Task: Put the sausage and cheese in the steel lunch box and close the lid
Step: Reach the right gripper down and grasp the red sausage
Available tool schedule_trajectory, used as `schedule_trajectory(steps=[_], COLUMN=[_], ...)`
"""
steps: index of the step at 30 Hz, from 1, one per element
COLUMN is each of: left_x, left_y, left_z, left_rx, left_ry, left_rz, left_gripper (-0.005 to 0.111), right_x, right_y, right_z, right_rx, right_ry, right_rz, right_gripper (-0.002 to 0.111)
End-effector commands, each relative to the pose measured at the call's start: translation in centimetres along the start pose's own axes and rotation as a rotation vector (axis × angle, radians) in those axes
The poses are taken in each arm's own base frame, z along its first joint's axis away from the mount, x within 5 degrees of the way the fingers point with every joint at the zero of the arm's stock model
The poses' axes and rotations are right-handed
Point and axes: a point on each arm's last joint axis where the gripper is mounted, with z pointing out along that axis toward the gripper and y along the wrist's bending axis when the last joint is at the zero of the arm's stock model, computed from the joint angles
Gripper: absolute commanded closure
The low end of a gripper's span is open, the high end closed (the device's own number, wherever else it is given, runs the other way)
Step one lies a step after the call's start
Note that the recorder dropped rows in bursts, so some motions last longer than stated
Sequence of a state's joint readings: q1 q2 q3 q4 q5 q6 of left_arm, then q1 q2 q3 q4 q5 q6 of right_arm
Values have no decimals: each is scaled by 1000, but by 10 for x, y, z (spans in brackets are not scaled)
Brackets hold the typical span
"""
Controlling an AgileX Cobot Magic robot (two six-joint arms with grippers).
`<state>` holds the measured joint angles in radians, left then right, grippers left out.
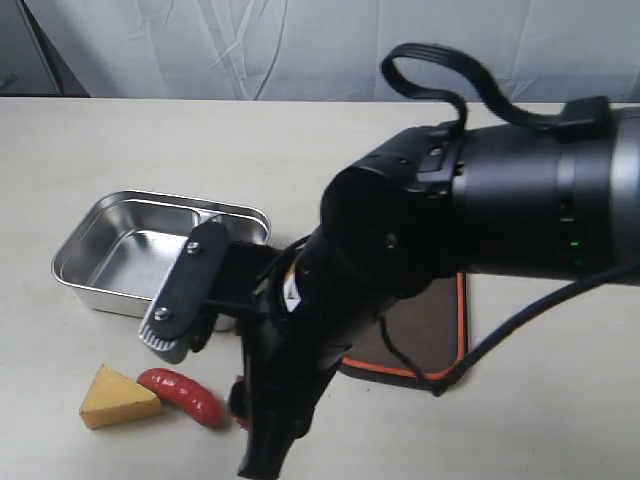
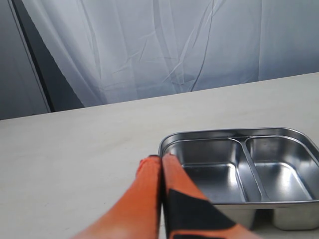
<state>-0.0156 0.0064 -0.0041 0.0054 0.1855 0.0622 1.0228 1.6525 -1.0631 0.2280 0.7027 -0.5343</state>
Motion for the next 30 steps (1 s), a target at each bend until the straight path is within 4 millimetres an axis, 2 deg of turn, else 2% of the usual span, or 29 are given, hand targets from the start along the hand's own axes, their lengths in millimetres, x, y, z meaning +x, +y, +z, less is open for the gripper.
schedule_trajectory(steps=[1, 9, 19, 26, 28, 30], left_x=[0, 0, 0, 0, 0, 0], left_y=[0, 0, 0, 0, 0, 0], left_z=[0, 0, 0, 0, 0, 0], left_rx=[5, 5, 5, 5, 5, 5], left_ry=[-10, -10, -10, -10, -10, -10], left_rz=[0, 0, 0, 0, 0, 0], left_gripper=[107, 107, 107, 107, 107, 107], right_x=[-23, -49, -54, -52, -51, -50], right_y=[-2, -12, -21, -21, -21, -21], right_z=[26, 62, 109, 112, 114, 116], right_rx=[-33, -76, -98, -97, -98, -98], right_ry=[-5, 11, 88, 108, 113, 118], right_rz=[14, 69, 95, 88, 87, 86], right_gripper=[51, 51, 51, 52, 56, 66])
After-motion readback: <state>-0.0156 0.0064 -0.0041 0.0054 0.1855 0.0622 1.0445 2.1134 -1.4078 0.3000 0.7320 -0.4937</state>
